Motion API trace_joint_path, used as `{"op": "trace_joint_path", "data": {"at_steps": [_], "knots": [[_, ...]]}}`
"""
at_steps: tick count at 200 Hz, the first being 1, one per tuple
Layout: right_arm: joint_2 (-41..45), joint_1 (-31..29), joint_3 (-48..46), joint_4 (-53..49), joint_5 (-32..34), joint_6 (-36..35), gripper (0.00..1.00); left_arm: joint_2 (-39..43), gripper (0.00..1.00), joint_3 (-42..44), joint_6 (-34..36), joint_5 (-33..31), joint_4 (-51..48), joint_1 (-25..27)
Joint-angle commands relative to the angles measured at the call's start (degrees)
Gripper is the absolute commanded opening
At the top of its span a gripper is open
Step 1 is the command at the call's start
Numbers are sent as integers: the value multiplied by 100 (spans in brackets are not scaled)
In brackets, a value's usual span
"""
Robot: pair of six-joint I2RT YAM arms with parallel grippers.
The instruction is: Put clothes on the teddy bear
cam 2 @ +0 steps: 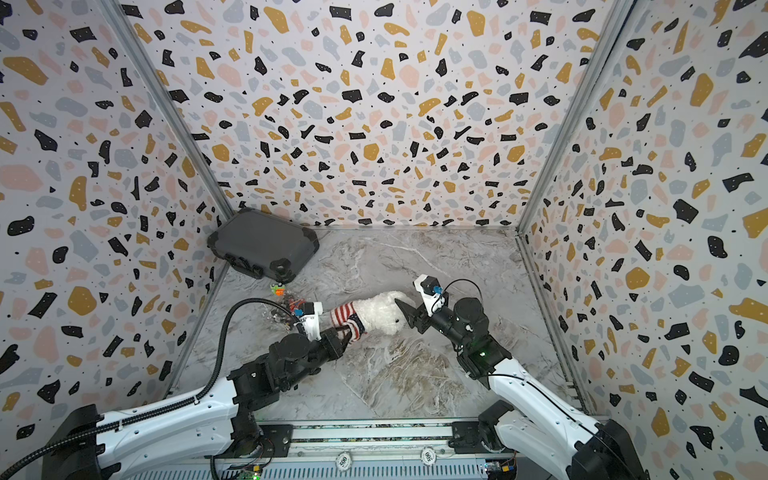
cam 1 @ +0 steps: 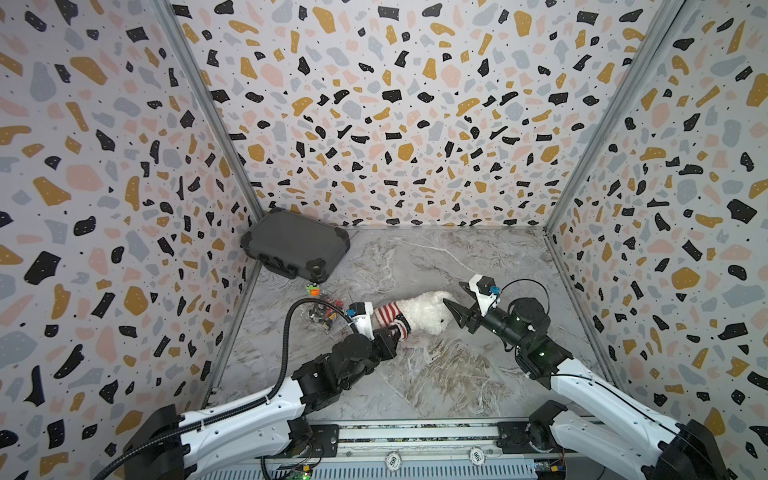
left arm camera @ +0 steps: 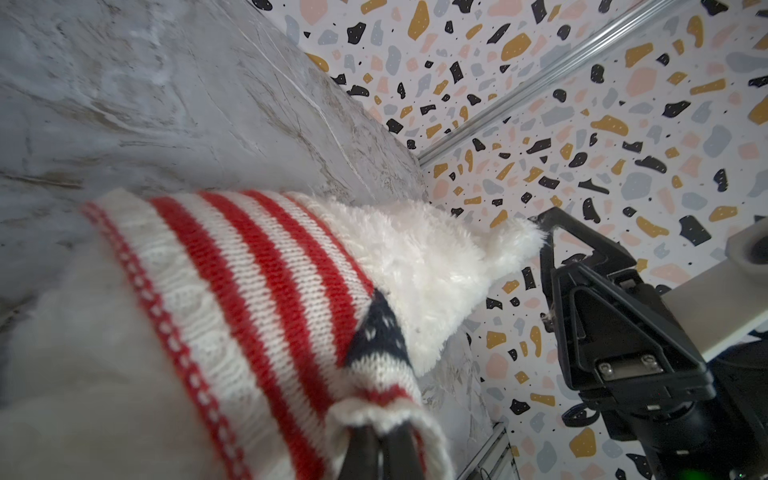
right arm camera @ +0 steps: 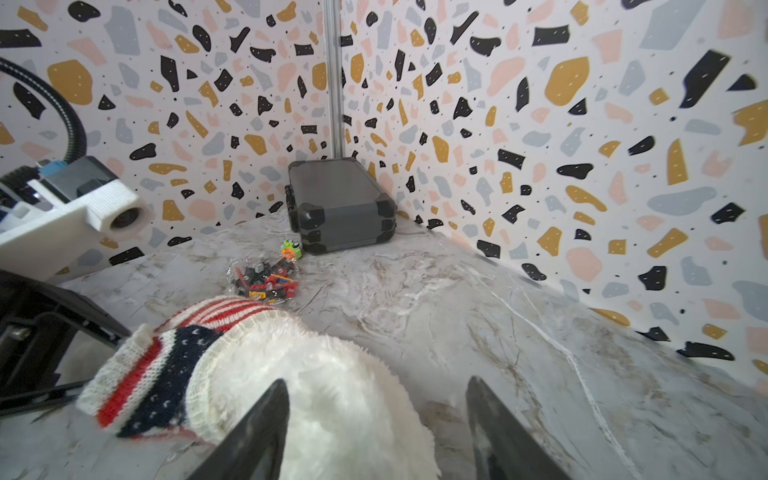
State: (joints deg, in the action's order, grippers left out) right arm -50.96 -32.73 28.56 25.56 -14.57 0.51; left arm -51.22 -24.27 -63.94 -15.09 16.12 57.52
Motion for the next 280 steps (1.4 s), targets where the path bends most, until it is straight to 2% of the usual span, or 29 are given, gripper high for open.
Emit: {"op": "trace_joint_path", "data": {"at_steps": [1,22,56,108,133,153,186,224,280], "knots": [[322,-54,291,-455,355,-7,70,-12,0,116,-442,-265,856,15],[517,-426,21,-457,188,210,70,-211,0,25,-534,-291,1033,17],[755,-928,-381,-619,-152,89,71,-726,0,-140,-686,30,1761,18],[1181,-949,-1121,-213,-505,186,72,-1942,0,-770,-818,1065,3266,15],[1206,-946,-1273,-207,-440,292,71,-2320,0,-1047,-902,1199,3751,23],[1182,-946,-1171,-523,-73,196,71,-2533,0,-1100,-1030,1202,4256,31],[872,-954,-1039,-684,355,-37,71,-2694,0,-843,-1167,938,4384,98],[262,-1066,-1168,-259,356,1,67,-2615,0,251,-1590,202,5095,189],[-752,-1691,-888,201,539,-19,66,-1515,0,1285,-1504,-589,3825,115]]}}
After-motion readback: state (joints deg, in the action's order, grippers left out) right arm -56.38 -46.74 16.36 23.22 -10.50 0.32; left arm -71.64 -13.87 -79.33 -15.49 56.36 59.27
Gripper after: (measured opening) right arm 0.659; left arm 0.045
